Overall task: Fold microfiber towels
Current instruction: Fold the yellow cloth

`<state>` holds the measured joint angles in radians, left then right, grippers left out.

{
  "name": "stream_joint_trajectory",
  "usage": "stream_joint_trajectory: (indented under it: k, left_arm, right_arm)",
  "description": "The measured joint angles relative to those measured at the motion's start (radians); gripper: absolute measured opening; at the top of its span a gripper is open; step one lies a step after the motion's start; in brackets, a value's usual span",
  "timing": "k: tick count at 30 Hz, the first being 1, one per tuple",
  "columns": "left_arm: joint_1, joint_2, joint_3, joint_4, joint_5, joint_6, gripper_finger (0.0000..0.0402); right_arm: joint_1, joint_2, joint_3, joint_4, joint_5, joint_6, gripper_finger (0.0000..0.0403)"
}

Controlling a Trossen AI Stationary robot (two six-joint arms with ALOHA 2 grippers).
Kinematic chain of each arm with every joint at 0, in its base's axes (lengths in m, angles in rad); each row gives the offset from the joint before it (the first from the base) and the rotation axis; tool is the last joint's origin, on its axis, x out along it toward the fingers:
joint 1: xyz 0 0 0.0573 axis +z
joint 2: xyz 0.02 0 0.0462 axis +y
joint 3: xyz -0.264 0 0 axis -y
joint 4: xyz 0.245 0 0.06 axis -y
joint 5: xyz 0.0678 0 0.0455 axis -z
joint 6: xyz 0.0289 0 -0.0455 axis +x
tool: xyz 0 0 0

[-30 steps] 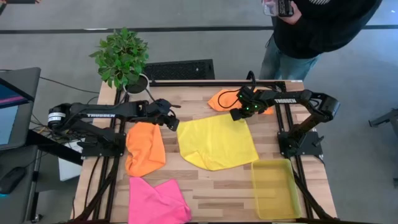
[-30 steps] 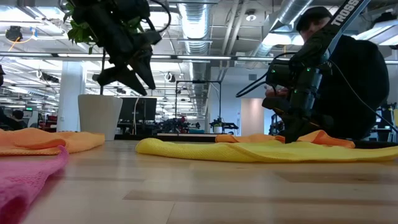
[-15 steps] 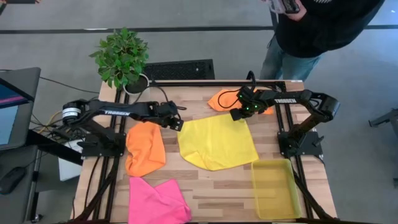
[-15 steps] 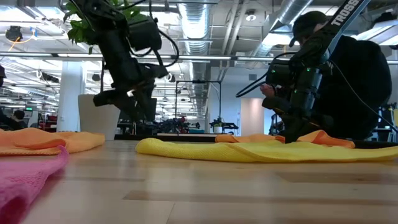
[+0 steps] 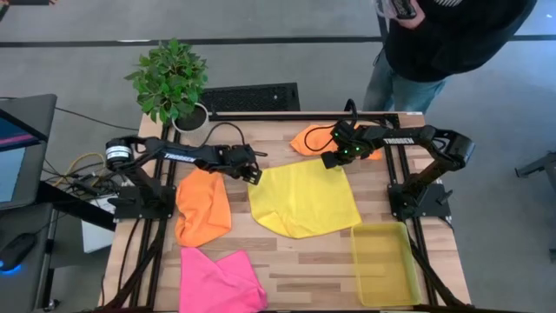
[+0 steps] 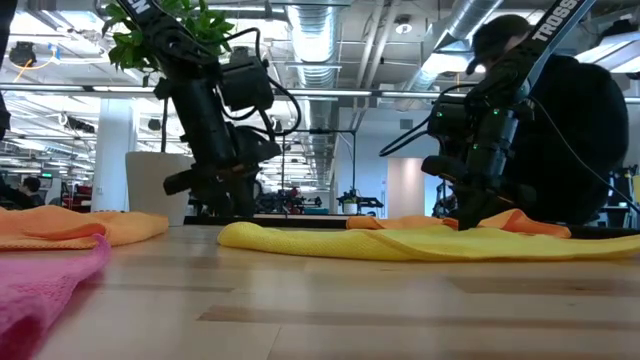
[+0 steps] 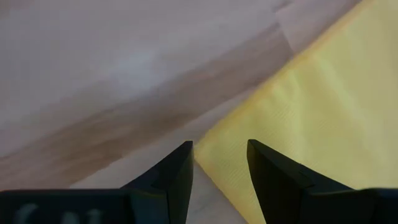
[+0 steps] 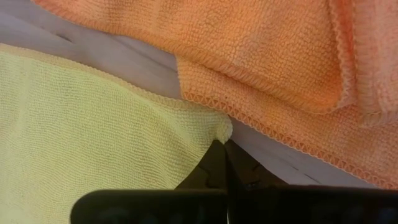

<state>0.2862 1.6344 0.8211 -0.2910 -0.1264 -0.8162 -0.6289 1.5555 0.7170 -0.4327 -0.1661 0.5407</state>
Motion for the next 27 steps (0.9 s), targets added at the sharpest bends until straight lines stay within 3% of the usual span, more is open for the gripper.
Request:
stream_joint_trajectory:
  k: [22, 27]
  left_arm:
    - [-0.002, 0.005, -0.006, -0.002, -0.044, 0.045, 0.0143]
    - [-0.004, 0.06, -0.004, 0.037, -0.035, 0.054, 0.0143]
  right_arm:
    - [0.0, 0.0, 0.0, 0.001, -0.016, 0.0, 0.0005]
    - [0.0, 0.0, 0.0, 0.007, -0.016, 0.0, 0.0005]
